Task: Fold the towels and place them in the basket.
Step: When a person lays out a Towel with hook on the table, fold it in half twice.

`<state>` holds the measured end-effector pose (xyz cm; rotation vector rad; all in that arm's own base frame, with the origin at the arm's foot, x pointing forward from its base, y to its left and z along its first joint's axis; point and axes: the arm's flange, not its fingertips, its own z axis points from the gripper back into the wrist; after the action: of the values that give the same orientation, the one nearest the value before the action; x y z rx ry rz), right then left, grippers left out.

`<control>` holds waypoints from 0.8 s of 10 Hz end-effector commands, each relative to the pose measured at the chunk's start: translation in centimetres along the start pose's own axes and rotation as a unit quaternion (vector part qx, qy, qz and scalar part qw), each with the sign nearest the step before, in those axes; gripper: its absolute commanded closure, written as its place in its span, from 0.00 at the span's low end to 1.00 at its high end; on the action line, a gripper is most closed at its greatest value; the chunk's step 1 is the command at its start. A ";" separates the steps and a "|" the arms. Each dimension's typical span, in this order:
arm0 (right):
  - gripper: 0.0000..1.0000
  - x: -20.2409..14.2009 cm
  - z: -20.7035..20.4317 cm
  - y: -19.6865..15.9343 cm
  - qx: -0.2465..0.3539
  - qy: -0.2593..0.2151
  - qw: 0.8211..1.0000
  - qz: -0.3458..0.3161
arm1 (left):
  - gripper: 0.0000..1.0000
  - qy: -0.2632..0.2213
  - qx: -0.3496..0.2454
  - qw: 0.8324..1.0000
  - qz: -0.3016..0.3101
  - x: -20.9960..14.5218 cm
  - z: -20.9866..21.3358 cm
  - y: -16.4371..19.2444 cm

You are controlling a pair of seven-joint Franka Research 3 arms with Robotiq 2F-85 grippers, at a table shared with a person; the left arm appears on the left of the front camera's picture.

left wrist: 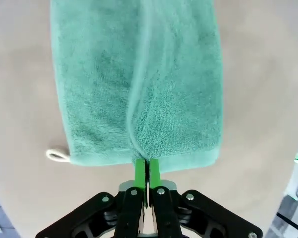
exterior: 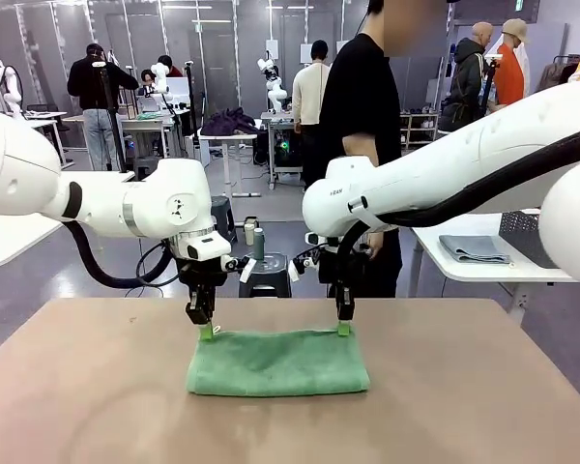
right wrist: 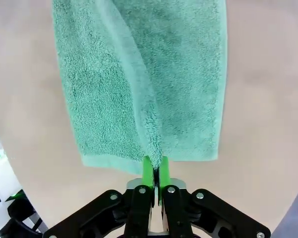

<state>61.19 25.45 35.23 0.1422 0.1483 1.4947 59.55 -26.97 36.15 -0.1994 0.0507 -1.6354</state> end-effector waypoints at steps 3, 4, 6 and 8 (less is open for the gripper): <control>0.95 0.1 -0.3 -2.5 0.006 -0.002 1.000 0.008 | 0.96 -0.001 -0.013 1.000 0.002 0.4 -0.5 2.9; 0.95 0.0 -0.6 -3.1 0.007 0.001 1.000 0.007 | 0.96 -0.006 -0.009 1.000 0.009 0.2 -0.7 3.6; 0.95 -0.2 -1.1 -3.8 0.015 0.003 1.000 -0.004 | 0.96 0.002 0.006 0.999 0.031 0.0 -0.9 4.1; 0.95 -0.6 -1.5 -4.3 0.016 0.005 1.000 -0.016 | 0.96 0.007 0.009 0.999 0.049 -0.4 -1.3 4.5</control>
<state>64.33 24.64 32.67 0.1720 0.1638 1.4715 63.03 -27.02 34.22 -0.1949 0.0443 -1.5620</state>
